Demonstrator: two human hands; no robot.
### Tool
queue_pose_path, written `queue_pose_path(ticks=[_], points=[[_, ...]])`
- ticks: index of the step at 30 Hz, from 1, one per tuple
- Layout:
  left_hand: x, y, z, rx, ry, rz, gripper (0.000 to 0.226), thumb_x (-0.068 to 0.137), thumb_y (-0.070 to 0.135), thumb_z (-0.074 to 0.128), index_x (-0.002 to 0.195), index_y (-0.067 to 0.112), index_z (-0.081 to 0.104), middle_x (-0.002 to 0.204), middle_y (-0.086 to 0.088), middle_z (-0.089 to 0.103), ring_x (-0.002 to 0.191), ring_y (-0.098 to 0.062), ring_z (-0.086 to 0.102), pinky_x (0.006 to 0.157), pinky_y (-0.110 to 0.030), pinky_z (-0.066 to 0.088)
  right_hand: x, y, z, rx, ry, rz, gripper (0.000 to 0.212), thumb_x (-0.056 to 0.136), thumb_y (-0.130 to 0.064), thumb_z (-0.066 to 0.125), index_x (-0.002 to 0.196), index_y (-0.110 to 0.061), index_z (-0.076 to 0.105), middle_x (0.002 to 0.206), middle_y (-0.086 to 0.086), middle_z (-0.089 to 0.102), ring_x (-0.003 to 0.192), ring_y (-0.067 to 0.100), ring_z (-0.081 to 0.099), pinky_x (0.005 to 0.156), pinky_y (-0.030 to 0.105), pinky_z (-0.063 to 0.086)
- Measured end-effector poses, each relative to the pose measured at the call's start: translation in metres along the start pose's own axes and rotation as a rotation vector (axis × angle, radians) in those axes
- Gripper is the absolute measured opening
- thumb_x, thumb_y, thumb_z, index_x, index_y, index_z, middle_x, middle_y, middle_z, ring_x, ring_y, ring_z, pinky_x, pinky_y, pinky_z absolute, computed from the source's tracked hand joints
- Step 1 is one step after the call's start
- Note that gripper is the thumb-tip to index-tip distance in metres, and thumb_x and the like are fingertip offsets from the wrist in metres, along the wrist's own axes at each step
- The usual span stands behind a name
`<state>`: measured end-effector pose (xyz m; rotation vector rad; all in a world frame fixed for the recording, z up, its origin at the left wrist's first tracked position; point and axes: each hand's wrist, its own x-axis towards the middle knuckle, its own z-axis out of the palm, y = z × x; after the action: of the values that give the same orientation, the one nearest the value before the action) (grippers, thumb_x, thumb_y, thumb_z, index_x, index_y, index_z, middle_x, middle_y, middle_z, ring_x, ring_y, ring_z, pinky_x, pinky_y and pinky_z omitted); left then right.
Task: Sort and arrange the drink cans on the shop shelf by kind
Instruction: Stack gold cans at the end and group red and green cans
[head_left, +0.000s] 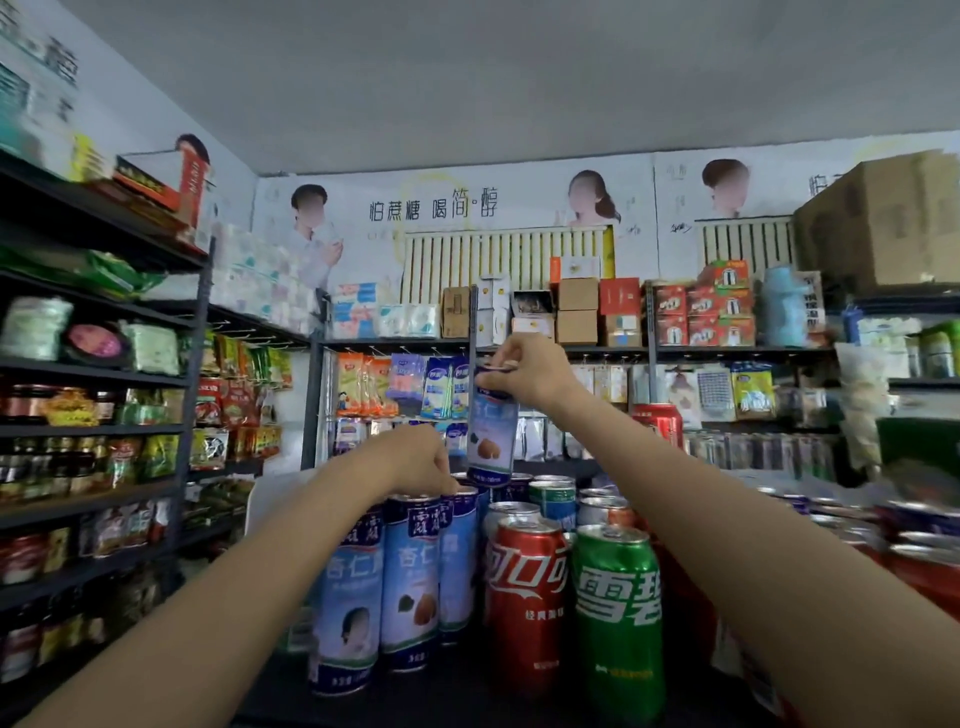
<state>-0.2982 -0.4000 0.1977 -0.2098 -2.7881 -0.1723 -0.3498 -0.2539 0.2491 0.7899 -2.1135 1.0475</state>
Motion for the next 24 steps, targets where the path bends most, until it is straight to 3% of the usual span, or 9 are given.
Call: queue_pose_path(ticks=[2, 5, 8, 12, 15, 18, 20, 22, 24], points=[[-0.002, -0.003, -0.001, 0.0, -0.017, 0.005, 0.028, 0.091, 0.028, 0.056, 0.102, 0.006, 0.069, 0.099, -0.003, 0.067, 0.088, -0.018, 0.061, 0.077, -0.025, 0.048, 0.003, 0.009, 0.01, -0.033, -0.024, 0.02, 0.028, 0.079, -0.018, 0.073, 0.068, -0.018, 0.047, 0.11, 0.012, 0.063, 0.109, 0.022, 0.054, 0.086, 0.03, 0.044], [-0.005, -0.004, -0.001, -0.004, -0.022, 0.014, 0.027, 0.092, 0.024, 0.053, 0.099, 0.003, 0.069, 0.069, 0.003, 0.056, 0.057, -0.009, 0.047, 0.053, -0.018, 0.036, 0.006, 0.019, 0.023, -0.028, -0.071, 0.047, 0.029, 0.078, -0.019, 0.074, 0.066, -0.017, 0.047, 0.102, 0.011, 0.063, 0.099, 0.019, 0.054, 0.082, 0.029, 0.042], [-0.002, -0.005, 0.001, 0.003, 0.007, 0.0, 0.028, 0.092, 0.021, 0.052, 0.083, -0.001, 0.066, 0.056, 0.002, 0.043, 0.05, -0.01, 0.038, 0.05, -0.022, 0.031, 0.009, 0.025, 0.035, -0.08, -0.197, 0.094, 0.027, 0.076, -0.018, 0.076, 0.066, -0.015, 0.051, 0.088, 0.007, 0.062, 0.085, 0.018, 0.057, 0.075, 0.031, 0.048], [-0.001, -0.005, 0.004, 0.061, 0.014, 0.012, 0.038, 0.091, 0.019, 0.051, 0.054, 0.01, 0.047, 0.052, -0.001, 0.036, 0.048, -0.013, 0.034, 0.047, -0.023, 0.027, 0.001, 0.035, 0.048, -0.149, -0.501, 0.188, 0.015, 0.076, -0.012, 0.075, 0.077, -0.005, 0.062, 0.074, 0.003, 0.058, 0.068, 0.014, 0.054, 0.057, 0.023, 0.049], [0.001, -0.007, 0.005, 0.067, 0.028, 0.005, 0.039, 0.091, 0.019, 0.051, 0.055, 0.005, 0.05, 0.051, -0.002, 0.033, 0.047, -0.014, 0.032, 0.047, -0.023, 0.026, -0.004, 0.038, 0.049, -0.127, -0.61, 0.246, 0.024, 0.079, -0.009, 0.07, 0.096, 0.007, 0.064, 0.092, 0.005, 0.061, 0.094, 0.024, 0.058, 0.065, 0.025, 0.053], [0.0, -0.005, 0.004, 0.082, 0.042, 0.005, 0.042, 0.091, 0.02, 0.052, 0.05, 0.011, 0.043, 0.051, -0.002, 0.035, 0.047, -0.015, 0.032, 0.049, -0.024, 0.029, -0.006, 0.034, 0.045, -0.228, -0.682, 0.207, 0.025, 0.086, -0.009, 0.062, 0.108, 0.004, 0.062, 0.091, 0.003, 0.06, 0.084, 0.016, 0.056, 0.064, 0.021, 0.048], [-0.001, -0.004, 0.005, 0.1, 0.052, -0.001, 0.04, 0.091, 0.022, 0.052, 0.052, 0.011, 0.048, 0.053, -0.002, 0.041, 0.048, -0.014, 0.036, 0.053, -0.026, 0.034, -0.004, 0.032, 0.036, -0.327, -0.729, 0.135, 0.023, 0.09, -0.006, 0.055, 0.111, -0.001, 0.063, 0.105, 0.004, 0.064, 0.093, 0.015, 0.057, 0.078, 0.026, 0.049], [-0.003, -0.005, 0.005, 0.102, 0.088, 0.014, 0.031, 0.091, 0.024, 0.052, 0.068, 0.006, 0.065, 0.065, -0.004, 0.059, 0.056, -0.014, 0.048, 0.062, -0.027, 0.042, -0.003, 0.031, 0.021, -0.406, -0.755, 0.069, 0.024, 0.09, -0.007, 0.055, 0.112, -0.005, 0.063, 0.117, 0.001, 0.061, 0.108, 0.015, 0.053, 0.102, 0.036, 0.038], [-0.007, -0.004, 0.007, 0.043, 0.19, 0.051, 0.024, 0.091, 0.023, 0.053, 0.09, 0.009, 0.073, 0.089, -0.001, 0.07, 0.077, -0.015, 0.061, 0.078, -0.03, 0.048, -0.006, 0.032, 0.004, -0.431, -0.81, 0.055, 0.027, 0.088, -0.011, 0.06, 0.113, -0.004, 0.063, 0.108, -0.008, 0.06, 0.104, 0.01, 0.051, 0.105, 0.036, 0.032]])
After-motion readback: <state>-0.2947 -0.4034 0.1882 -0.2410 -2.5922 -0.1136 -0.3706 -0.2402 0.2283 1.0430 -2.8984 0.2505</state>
